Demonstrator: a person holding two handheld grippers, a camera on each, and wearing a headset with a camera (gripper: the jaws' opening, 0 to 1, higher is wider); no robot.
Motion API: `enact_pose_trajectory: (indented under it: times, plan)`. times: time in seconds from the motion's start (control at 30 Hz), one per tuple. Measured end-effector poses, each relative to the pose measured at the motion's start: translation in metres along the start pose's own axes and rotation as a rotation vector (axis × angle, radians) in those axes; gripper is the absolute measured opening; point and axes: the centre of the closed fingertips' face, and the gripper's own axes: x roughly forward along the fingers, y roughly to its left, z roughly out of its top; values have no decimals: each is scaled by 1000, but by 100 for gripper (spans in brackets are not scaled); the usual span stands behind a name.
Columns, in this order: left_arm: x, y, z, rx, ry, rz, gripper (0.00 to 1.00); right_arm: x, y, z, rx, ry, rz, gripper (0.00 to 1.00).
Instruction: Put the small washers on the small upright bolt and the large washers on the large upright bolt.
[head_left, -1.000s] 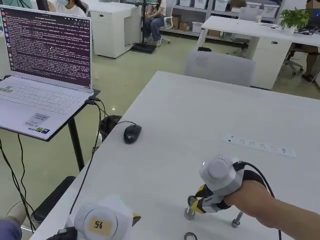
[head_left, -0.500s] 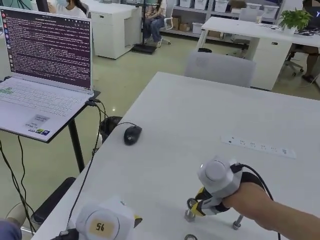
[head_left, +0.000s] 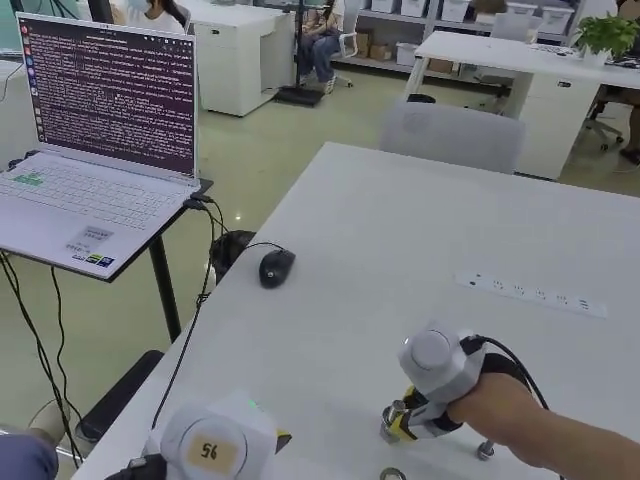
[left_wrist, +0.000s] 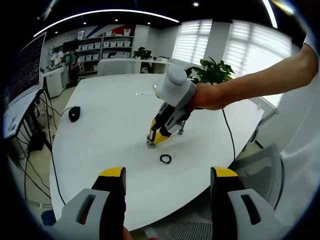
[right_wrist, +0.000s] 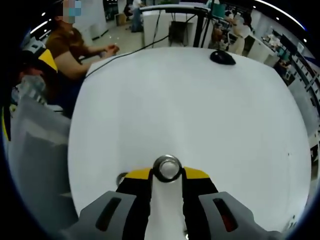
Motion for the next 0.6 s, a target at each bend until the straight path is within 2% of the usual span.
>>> enact_pose_trajectory:
  times: [0.13, 0.23, 0.3, 0.37, 0.47, 0.6]
  plan:
    - [-2, 1, -2, -5, 1, 5, 68, 7, 0, -3, 17, 5, -3, 24]
    - [-1, 1, -3, -11, 1, 6, 68, 11, 1, -7, 25, -10, -8, 24]
    - [-1, -1, -4, -10, 3, 4, 68, 10, 2, -11, 57, -16, -21, 24]
    - [-1, -3, -4, -9, 2, 2, 68, 9, 4, -16, 51, -20, -35, 23]
    - [1, -5, -4, -11, 0, -2, 68, 7, 10, -25, 56, -13, -12, 23]
    - [3, -8, -4, -6, 3, -10, 68, 3, 15, -35, 75, -13, -8, 22]
